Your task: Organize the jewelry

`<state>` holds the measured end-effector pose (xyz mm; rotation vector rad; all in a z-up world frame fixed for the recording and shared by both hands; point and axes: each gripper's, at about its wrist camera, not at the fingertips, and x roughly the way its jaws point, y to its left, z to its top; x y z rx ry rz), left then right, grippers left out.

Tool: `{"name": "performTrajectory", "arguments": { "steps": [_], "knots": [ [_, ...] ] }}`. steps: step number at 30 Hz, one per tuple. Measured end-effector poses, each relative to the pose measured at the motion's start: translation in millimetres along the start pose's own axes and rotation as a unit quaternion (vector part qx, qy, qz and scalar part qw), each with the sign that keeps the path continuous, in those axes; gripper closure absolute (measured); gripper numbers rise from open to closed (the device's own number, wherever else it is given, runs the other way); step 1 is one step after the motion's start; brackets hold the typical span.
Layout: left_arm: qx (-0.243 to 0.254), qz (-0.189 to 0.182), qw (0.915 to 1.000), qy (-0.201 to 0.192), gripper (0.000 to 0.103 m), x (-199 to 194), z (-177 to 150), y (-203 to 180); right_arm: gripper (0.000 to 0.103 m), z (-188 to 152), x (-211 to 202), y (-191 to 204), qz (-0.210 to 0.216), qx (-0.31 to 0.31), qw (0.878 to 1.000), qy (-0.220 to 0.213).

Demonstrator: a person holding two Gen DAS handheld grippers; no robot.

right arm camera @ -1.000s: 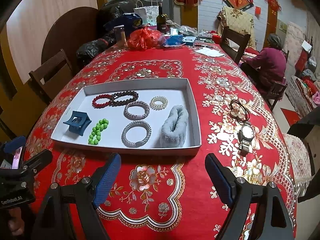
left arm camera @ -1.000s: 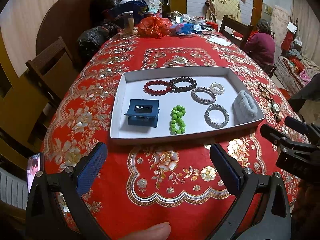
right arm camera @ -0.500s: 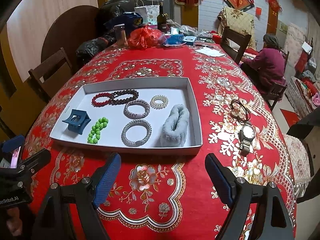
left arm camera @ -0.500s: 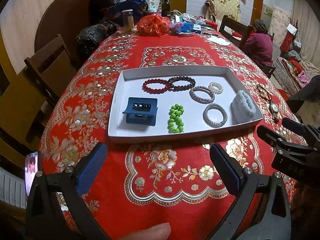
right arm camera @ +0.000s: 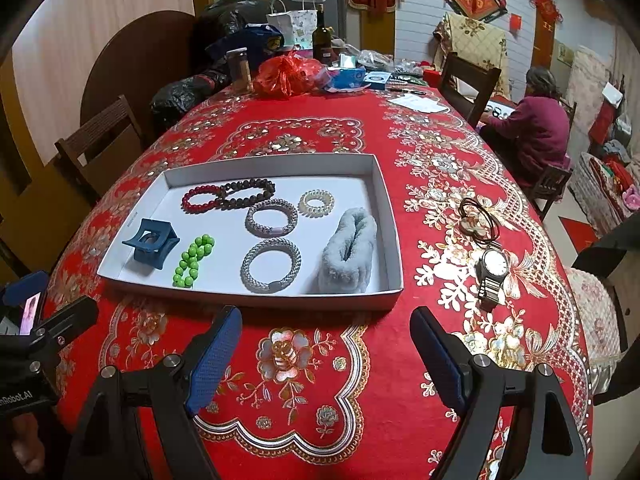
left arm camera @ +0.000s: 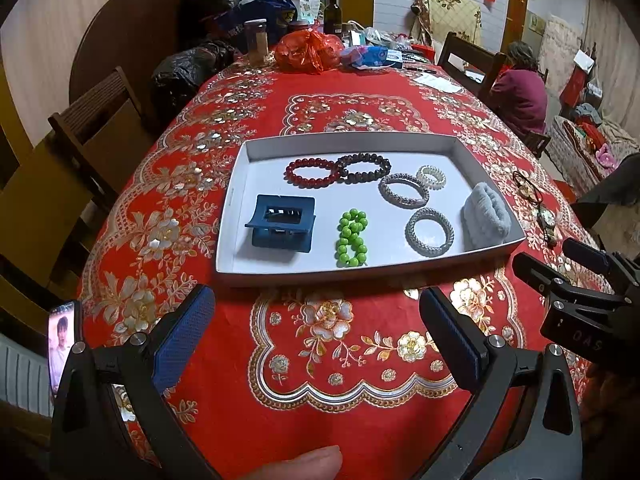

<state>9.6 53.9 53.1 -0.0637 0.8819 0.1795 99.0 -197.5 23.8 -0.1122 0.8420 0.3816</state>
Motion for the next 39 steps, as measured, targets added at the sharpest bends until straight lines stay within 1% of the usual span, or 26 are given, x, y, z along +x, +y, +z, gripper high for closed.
{"name": "performTrajectory", "arguments": {
  "steps": [31,34,37,39],
  "knots": [
    [-0.001,-0.003,1.0000,-0.001,0.001,0.1,0.0,1.1,0.019,-1.9,1.7,-0.5,-0.002,-0.002,1.000,0.002],
    [-0.003,-0.007,0.9999,-0.009,0.001,-2.3,-1.2,-0.8,0.019,-2.0,1.6,-0.5,-0.003,-0.002,1.000,0.002],
    [-0.003,0.001,0.9997,-0.024,0.001,-6.8,-1.1,-1.9,0.019,-1.7,1.7,0.0,-0.002,-0.002,1.000,0.002],
    [-0.003,0.003,0.9997,-0.025,0.001,-6.8,-0.6,-3.1,0.019,-2.1,2.0,-0.1,-0.002,-0.002,1.000,0.001]
  ]
}}
